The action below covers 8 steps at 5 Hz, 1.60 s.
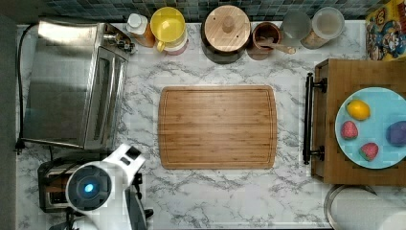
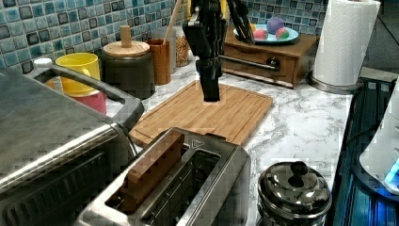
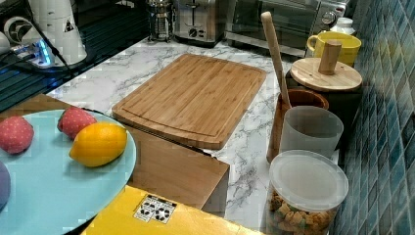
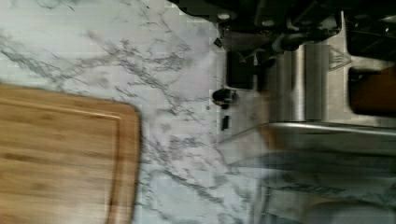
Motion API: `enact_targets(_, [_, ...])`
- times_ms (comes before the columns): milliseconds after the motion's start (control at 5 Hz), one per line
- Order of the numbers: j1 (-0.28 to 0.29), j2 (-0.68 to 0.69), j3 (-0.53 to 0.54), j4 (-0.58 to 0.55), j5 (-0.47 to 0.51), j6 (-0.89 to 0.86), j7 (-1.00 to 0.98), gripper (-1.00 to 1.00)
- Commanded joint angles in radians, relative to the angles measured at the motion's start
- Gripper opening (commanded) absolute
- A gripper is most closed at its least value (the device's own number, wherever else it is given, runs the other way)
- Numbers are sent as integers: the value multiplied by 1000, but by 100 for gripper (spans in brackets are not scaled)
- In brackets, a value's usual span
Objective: Turn on the toaster.
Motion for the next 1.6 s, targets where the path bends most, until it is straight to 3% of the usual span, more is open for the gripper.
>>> enact_targets(200, [-16,43,38,-36,-21,90,72,-100])
enact_targets(400, [-59,38,35,-41,-25,93,117,-100])
enact_targets(1000, [-14,97,23,-13,18,51,57,-100])
enact_targets(1600, [-18,112,17,-35,55,80,23,-100])
